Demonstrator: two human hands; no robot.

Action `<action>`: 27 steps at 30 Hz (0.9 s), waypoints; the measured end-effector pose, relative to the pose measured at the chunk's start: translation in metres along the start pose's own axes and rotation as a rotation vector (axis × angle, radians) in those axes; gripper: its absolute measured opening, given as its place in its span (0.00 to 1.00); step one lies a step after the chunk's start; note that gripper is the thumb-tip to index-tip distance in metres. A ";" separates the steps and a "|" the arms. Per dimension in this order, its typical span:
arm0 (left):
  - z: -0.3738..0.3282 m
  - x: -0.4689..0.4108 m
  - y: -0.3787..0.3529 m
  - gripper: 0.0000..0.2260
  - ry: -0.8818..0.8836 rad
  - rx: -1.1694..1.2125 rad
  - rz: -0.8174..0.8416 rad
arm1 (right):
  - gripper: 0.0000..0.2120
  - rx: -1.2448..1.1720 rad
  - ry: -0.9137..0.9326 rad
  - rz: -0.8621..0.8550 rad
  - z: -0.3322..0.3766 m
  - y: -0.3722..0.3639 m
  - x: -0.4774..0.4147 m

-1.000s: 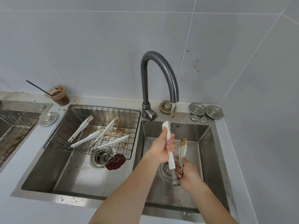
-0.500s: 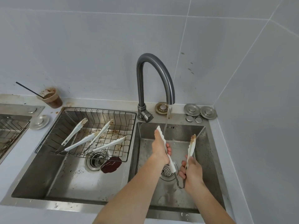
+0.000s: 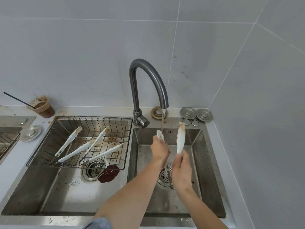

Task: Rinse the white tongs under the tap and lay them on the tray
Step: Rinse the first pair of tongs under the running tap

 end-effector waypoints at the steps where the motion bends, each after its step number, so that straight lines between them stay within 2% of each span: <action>1: 0.006 0.001 0.002 0.06 0.027 -0.007 -0.007 | 0.06 0.029 0.013 0.017 0.001 -0.003 0.002; 4: 0.014 0.006 0.014 0.08 0.099 -0.090 -0.079 | 0.08 0.059 0.055 0.068 0.003 -0.012 0.010; 8: 0.016 0.002 0.018 0.23 0.190 -0.354 -0.072 | 0.07 0.025 0.069 0.068 0.003 -0.020 0.021; 10: 0.017 0.000 0.016 0.27 0.246 -0.401 -0.056 | 0.07 0.016 0.058 0.063 0.002 -0.024 0.024; 12: 0.014 -0.004 0.012 0.24 0.258 -0.461 -0.015 | 0.07 -0.046 0.032 0.037 -0.001 -0.023 0.023; 13: 0.012 -0.007 0.007 0.18 0.249 -0.497 0.047 | 0.07 -0.075 0.012 0.020 -0.004 -0.021 0.021; 15: 0.007 -0.008 -0.001 0.07 0.163 -0.429 0.112 | 0.08 -0.110 -0.025 0.005 -0.009 -0.015 0.018; 18: 0.007 0.001 -0.014 0.10 0.056 0.050 0.210 | 0.09 -0.131 -0.034 0.018 -0.017 -0.006 0.017; 21: 0.012 0.002 -0.016 0.08 0.054 0.179 0.209 | 0.09 -0.181 -0.033 0.051 -0.020 -0.002 0.020; 23: 0.010 -0.003 -0.014 0.12 0.104 0.166 0.169 | 0.10 -0.238 -0.043 0.060 -0.020 0.000 0.020; 27: 0.003 -0.012 -0.002 0.30 0.243 0.033 0.032 | 0.11 -0.339 -0.060 0.072 -0.018 -0.001 0.013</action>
Point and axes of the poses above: each hand's wrist, its own x-axis away from the middle knuckle, its own y-axis out of the back of the hand, z = x × y, the point moved 6 cm from there along -x, towards the middle knuckle, and after that the axes turned 15 degrees about z, right-handed, at the moved point
